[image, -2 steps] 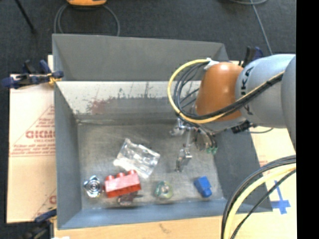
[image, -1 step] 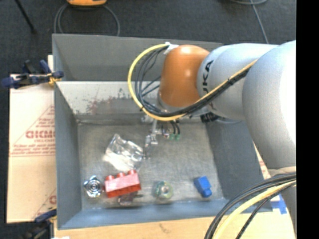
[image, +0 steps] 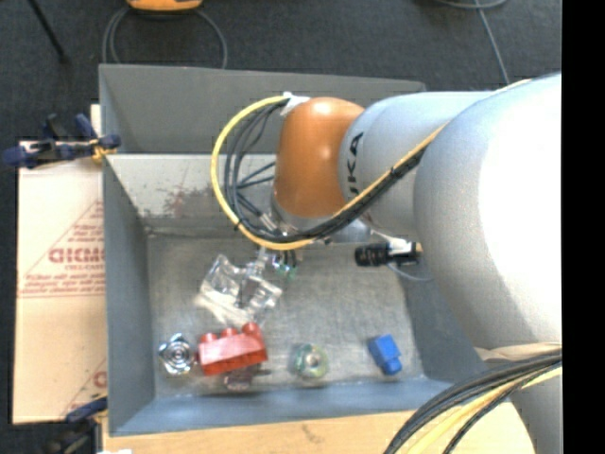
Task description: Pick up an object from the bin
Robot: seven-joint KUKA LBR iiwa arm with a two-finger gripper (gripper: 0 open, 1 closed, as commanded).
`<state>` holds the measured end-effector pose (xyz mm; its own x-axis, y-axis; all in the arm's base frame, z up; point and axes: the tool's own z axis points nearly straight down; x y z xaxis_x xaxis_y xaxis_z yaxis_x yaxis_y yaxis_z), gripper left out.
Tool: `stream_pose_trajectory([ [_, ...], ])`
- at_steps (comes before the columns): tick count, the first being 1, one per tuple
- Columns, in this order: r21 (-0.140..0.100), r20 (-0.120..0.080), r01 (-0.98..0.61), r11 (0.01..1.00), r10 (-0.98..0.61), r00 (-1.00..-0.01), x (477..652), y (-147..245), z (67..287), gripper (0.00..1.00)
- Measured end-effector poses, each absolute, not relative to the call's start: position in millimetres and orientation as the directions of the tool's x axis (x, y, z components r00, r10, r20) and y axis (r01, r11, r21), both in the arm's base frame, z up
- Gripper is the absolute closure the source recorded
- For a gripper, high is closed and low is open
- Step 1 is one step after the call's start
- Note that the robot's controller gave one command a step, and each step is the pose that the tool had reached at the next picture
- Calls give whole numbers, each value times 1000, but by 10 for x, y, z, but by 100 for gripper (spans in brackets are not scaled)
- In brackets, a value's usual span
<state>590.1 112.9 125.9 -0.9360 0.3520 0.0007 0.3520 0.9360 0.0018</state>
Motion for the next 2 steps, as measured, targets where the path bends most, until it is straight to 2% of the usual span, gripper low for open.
stream_pose_trajectory([
  [1,-1,0,349,937,349,-937,5903,1112,1258,100],
  [2,3,-7,327,945,327,-945,5969,1165,2503,100],
])
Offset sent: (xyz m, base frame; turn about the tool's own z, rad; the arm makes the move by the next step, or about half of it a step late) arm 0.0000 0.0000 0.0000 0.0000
